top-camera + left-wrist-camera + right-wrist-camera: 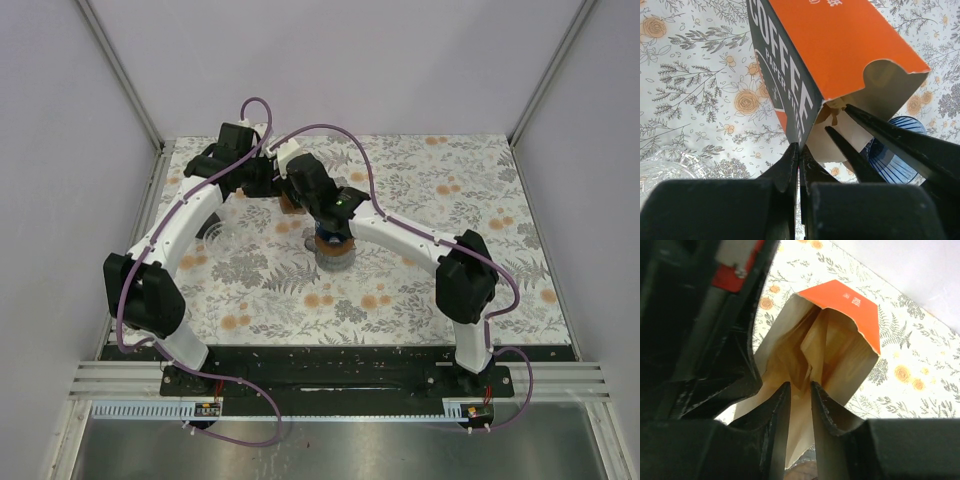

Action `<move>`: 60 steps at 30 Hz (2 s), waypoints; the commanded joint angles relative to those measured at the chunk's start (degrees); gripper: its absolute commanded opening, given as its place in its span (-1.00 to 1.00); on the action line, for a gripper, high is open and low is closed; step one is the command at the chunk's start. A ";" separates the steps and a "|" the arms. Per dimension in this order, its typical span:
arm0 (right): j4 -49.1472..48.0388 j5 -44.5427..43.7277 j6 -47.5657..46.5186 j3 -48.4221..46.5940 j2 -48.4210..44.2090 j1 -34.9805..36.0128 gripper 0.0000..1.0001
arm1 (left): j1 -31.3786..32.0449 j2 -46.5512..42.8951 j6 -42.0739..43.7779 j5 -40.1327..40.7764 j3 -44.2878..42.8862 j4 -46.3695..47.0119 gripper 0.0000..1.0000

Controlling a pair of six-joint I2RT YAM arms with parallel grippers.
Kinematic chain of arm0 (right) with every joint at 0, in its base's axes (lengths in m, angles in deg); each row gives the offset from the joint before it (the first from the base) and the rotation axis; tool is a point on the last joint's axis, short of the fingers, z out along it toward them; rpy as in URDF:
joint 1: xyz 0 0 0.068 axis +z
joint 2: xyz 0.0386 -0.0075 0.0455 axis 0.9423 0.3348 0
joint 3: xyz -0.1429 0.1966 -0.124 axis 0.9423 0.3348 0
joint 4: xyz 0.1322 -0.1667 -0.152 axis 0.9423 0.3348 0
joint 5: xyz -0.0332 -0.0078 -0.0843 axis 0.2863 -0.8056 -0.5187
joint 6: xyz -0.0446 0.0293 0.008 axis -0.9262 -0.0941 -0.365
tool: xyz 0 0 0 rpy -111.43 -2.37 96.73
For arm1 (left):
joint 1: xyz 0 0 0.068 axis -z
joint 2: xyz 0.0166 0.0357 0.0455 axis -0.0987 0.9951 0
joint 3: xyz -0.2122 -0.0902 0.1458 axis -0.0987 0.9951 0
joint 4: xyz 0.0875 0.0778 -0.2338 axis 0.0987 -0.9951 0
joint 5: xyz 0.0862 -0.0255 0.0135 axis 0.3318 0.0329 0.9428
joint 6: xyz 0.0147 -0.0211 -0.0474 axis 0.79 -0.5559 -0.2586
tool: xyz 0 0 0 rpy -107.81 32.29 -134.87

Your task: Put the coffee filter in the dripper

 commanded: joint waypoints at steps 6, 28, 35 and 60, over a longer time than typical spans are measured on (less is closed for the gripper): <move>1.40 0.70 1.25 -2.95 0.27 -1.48 -0.94 | 0.08 -3.34 -0.12 -2.32 0.53 2.80 -1.00; 1.14 1.05 2.65 -7.08 4.84 -3.15 -0.53 | 0.78 -4.13 0.49 -4.60 0.97 3.33 -1.00; 1.05 0.88 2.92 -7.52 5.11 -3.41 -0.91 | 0.79 -4.13 0.41 -5.22 1.23 3.42 -1.00; 1.76 20.72 11.70 6.98 -16.24 -4.03 -1.00 | -2.82 -0.18 3.48 0.84 0.00 4.56 -1.00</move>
